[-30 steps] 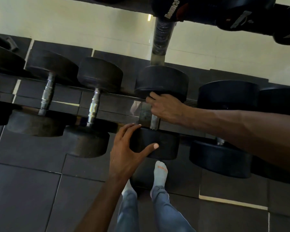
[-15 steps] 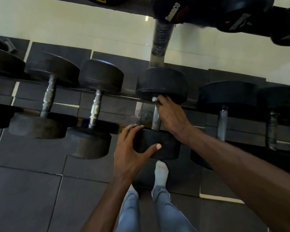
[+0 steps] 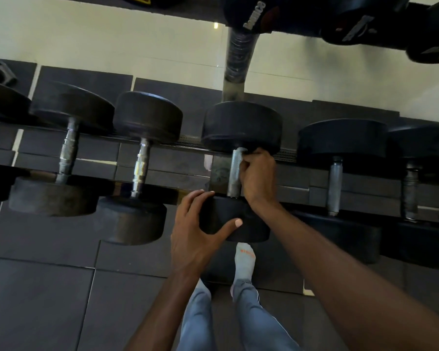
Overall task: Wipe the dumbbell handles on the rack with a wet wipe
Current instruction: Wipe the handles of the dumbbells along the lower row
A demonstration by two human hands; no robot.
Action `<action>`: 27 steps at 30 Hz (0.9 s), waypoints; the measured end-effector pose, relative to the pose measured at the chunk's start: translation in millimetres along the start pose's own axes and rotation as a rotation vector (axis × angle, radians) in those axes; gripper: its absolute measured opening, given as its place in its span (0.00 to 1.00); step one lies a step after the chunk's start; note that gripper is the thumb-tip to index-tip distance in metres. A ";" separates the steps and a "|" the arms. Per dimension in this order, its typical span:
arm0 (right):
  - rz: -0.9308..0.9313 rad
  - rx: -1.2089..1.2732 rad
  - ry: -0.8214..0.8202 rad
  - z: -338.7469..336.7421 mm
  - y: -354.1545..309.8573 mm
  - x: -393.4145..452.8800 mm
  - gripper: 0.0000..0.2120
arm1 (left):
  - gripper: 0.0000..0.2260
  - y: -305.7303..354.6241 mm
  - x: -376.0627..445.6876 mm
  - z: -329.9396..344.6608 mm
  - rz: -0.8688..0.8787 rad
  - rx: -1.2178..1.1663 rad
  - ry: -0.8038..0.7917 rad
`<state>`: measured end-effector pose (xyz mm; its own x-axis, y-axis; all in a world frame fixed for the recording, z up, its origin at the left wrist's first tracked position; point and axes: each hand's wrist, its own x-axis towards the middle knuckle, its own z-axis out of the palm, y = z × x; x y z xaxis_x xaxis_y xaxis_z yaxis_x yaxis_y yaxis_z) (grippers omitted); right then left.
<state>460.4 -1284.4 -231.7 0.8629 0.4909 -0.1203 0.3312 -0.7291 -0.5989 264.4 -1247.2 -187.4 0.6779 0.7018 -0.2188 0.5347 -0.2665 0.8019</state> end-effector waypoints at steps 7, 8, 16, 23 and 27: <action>0.848 0.851 -0.053 3.1 4.6 36.3 0.07 | 0.34 0.1 1.0 -1.6 -0.011 0.002 -0.025; 0.896 0.963 -0.111 2.5 4.8 39.1 0.11 | 0.34 0.2 0.9 -1.9 -0.012 0.000 -0.027; 0.730 1.153 -0.461 -27.2 30.8 32.7 0.14 | 0.34 -2.5 0.2 -1.4 0.005 -0.014 -0.017; 0.782 1.162 -0.463 6.6 34.8 34.5 0.15 | 0.34 -1.5 0.7 0.5 0.020 -0.012 0.016; 0.931 1.275 -0.472 28.6 34.4 36.2 0.14 | 0.34 -3.2 1.4 2.2 0.034 -0.009 0.031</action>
<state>492.1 -1278.1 -279.3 0.3090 0.4029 -0.8615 -0.9161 -0.1173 -0.3835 264.7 -1246.8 -191.5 0.6796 0.7127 -0.1741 0.5069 -0.2845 0.8137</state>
